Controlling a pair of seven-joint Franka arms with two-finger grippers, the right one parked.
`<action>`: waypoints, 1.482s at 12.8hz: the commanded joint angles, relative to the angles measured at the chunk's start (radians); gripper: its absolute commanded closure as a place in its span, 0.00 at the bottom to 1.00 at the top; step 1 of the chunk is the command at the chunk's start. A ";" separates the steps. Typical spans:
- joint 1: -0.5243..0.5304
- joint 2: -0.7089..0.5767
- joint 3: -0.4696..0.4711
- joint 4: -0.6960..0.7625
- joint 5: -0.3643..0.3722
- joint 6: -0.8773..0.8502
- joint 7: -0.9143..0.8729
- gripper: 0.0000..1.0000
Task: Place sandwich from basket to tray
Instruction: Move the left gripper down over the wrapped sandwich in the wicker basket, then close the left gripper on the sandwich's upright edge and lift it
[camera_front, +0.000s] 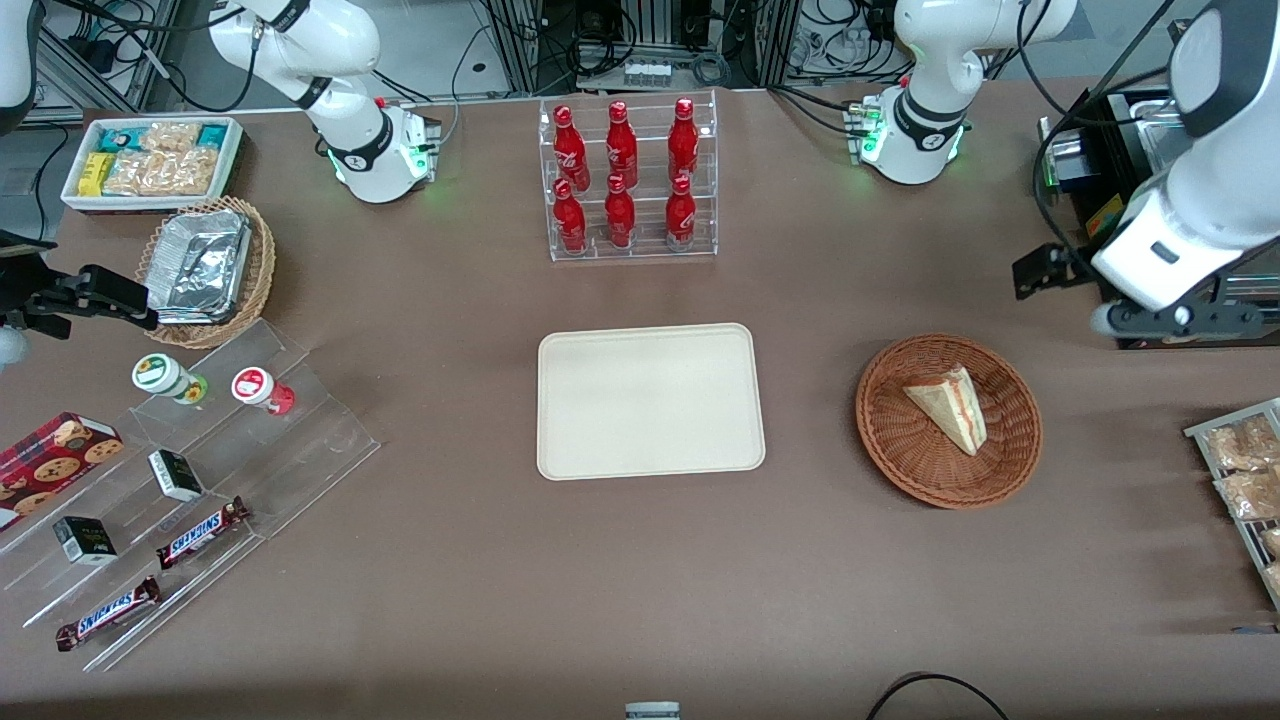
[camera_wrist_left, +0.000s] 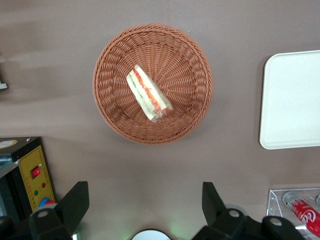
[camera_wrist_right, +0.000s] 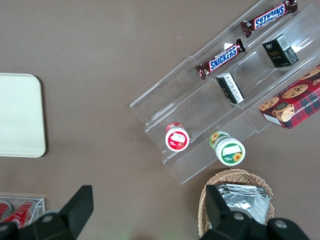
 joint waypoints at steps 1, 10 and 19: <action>0.003 0.047 -0.002 -0.043 0.008 0.087 0.014 0.00; 0.015 0.194 0.027 -0.138 0.013 0.317 -0.006 0.00; 0.006 0.229 0.025 -0.351 0.013 0.617 -0.458 0.00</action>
